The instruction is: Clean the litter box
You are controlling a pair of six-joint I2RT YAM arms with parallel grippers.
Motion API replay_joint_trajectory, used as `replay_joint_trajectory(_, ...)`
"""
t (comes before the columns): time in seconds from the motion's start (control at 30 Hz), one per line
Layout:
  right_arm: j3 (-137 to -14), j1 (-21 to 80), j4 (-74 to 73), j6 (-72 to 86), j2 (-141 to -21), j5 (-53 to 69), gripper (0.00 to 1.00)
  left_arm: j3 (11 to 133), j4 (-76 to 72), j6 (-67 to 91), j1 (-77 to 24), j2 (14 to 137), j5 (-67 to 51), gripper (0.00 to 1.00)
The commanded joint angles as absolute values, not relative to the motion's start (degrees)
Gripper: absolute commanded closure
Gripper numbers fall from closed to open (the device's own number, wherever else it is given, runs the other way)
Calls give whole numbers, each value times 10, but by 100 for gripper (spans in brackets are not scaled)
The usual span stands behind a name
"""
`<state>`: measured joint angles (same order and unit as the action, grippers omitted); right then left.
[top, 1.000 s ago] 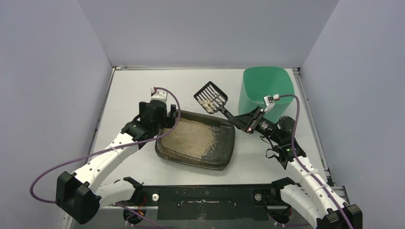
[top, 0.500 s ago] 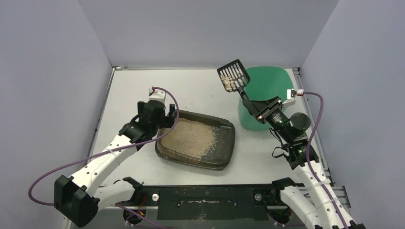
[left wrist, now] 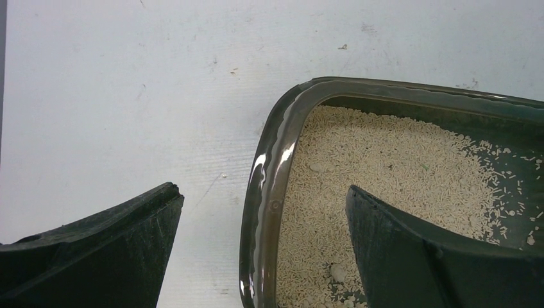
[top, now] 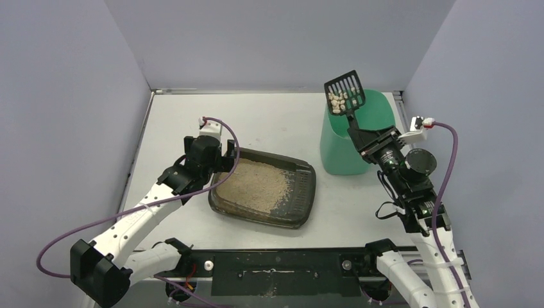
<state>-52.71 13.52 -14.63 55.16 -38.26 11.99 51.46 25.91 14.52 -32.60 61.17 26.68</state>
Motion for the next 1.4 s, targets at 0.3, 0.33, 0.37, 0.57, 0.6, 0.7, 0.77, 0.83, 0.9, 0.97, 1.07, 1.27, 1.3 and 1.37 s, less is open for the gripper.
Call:
replay_joint_trajectory(0.3, -645, 134, -341, 296, -406, -84, 100, 521, 236, 143, -344, 585, 265, 3)
replay_joint_trajectory(0.33, -652, 133, -347, 278, -415, -91, 100, 521, 236, 142, -345, 584, 267, 3)
replay_joint_trajectory(0.37, -658, 133, -354, 260, -426, -95, 100, 521, 236, 142, -346, 582, 268, 3)
replay_joint_trajectory(0.57, -703, 134, -399, 126, -500, -99, 100, 521, 237, 141, -354, 576, 273, 3)
replay_joint_trajectory(0.6, -710, 134, -406, 102, -511, -100, 100, 521, 238, 140, -355, 575, 274, 3)
replay_joint_trajectory(0.7, -738, 134, -428, 40, -545, -104, 100, 521, 237, 140, -358, 570, 275, 3)
replay_joint_trajectory(0.77, -752, 135, -438, -9, -558, -103, 100, 521, 238, 140, -359, 566, 277, 3)
replay_joint_trajectory(0.83, -761, 137, -443, -50, -565, -114, 100, 520, 238, 139, -361, 564, 280, 3)
replay_joint_trajectory(0.9, -766, 140, -442, -95, -567, -123, 100, 519, 239, 137, -363, 561, 282, 3)
replay_joint_trajectory(0.97, -769, 144, -440, -136, -567, -130, 100, 519, 238, 136, -364, 560, 284, 3)
replay_joint_trajectory(1.07, -772, 163, -437, -188, -567, -156, 100, 518, 238, 135, -368, 558, 285, 3)
replay_joint_trajectory(1.27, -776, 235, -446, -283, -576, -255, 100, 518, 238, 134, -371, 557, 291, 3)
replay_joint_trajectory(1.3, -777, 249, -449, -299, -578, -273, 100, 518, 238, 133, -372, 557, 291, 3)
replay_joint_trajectory(1.37, -775, 274, -451, -332, -580, -318, 100, 518, 238, 133, -373, 557, 291, 3)
